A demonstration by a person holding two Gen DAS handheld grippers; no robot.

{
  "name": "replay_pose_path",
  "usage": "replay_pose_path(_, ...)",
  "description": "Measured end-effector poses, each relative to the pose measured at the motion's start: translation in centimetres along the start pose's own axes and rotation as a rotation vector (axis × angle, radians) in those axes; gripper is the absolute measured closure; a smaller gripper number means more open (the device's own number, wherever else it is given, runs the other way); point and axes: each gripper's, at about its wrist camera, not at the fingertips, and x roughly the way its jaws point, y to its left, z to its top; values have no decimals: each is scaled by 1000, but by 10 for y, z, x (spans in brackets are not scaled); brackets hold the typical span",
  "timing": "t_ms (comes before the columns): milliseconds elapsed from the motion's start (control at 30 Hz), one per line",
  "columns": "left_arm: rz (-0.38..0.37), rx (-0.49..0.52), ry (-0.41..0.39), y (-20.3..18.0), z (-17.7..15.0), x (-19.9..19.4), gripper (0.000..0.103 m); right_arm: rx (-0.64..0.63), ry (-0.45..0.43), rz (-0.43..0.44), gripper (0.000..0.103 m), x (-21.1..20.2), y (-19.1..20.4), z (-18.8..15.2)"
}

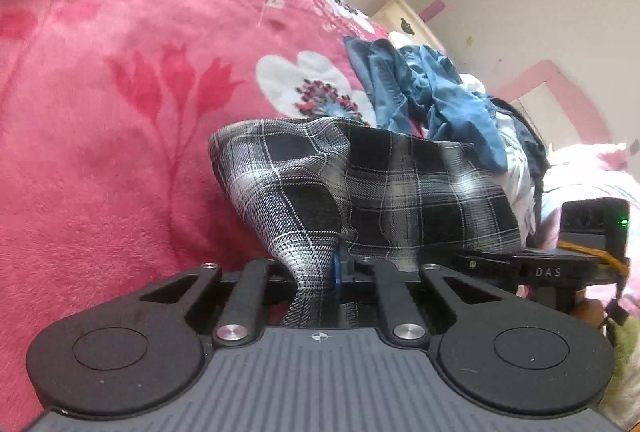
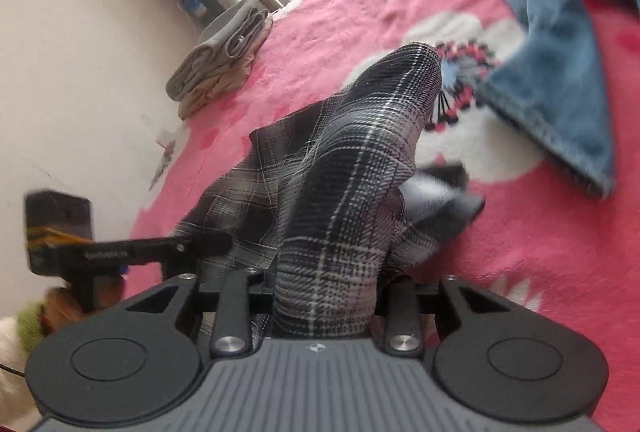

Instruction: Fold clothes

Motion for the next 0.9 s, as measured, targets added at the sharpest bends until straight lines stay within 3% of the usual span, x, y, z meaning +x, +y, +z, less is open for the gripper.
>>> replay_pose_path(167,29,-23,8,-42,23,-37,94,-40,3,-34,70,-45,40,22)
replay_pose_path(267,65,3,2,-86,49,-71,94,-57,1,-33,70,-77,72,47)
replay_pose_path(567,198,1,-86,-213,122,-172,94,-89,-80,63,70,-188,144,121)
replay_pose_path(733,215,41,-152,-228,144,-186,94,-88,-124,113,70,-200,153,153)
replay_pose_path(900,178,-21,-180,-192,174,-196,94,-134,-125,91,70,-174,177,192)
